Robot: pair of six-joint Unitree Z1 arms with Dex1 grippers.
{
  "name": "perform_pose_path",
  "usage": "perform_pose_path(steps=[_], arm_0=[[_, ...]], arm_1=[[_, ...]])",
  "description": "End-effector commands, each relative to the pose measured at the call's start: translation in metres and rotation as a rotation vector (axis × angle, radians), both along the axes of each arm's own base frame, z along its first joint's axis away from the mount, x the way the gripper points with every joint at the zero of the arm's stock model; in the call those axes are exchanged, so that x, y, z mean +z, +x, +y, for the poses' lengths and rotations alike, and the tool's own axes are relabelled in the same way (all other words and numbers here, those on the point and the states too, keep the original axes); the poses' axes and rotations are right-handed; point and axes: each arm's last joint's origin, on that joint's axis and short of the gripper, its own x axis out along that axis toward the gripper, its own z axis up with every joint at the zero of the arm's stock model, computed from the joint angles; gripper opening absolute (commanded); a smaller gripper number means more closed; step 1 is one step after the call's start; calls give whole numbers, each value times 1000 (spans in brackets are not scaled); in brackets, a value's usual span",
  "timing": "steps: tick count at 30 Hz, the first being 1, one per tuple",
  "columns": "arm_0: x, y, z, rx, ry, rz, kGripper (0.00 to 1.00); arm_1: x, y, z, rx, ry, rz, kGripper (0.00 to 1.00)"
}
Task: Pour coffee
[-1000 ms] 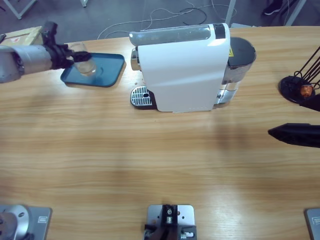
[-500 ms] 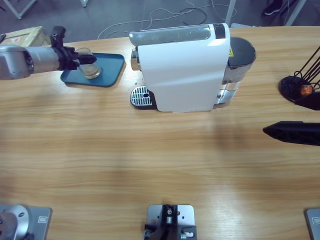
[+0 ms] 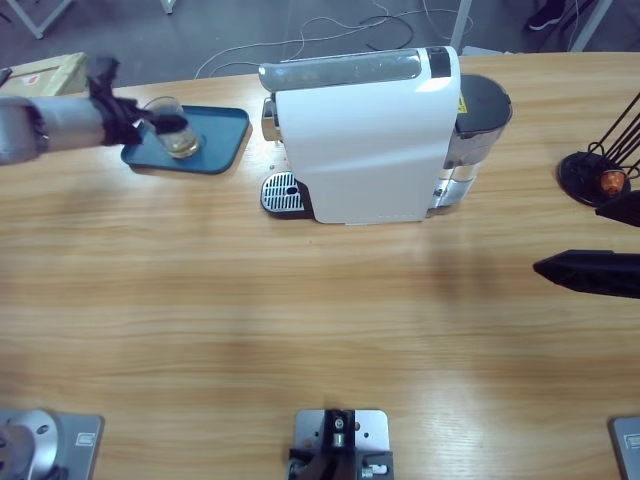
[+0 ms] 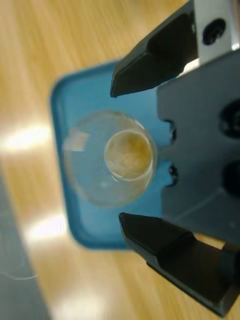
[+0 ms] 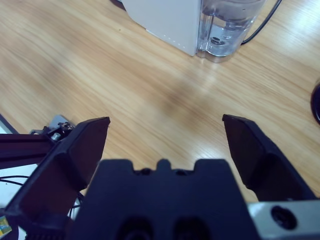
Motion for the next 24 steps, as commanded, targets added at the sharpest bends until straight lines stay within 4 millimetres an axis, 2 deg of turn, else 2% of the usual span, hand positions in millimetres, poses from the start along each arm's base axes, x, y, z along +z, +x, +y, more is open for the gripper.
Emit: perform_pose_path(steps=[1, 5, 7, 10, 13, 17, 24], arm_0=[[84, -100, -11, -91, 5, 7, 996], [104, -165, -25, -183, -10, 80, 996], [105, -188, -26, -237, -13, 110, 996], [103, -212, -31, -358, -17, 150, 996], [104, -230, -30, -433, -35, 143, 996], [107, -248, -16, -451, -61, 96, 996], [105, -255, -9, -467, -55, 74, 996]], arm_1=[[2, -19, -20, -6, 32, -4, 1000], [0, -29, -32, -17, 43, -4, 1000], [1, -33, -37, -17, 59, -19, 1000], [-1, -35, -39, -6, 47, -25, 1000], [-5, -35, -39, 4, 36, -28, 1000], [-13, -37, -41, 6, 35, -27, 1000], [-14, -37, -42, 2, 35, -36, 1000]])
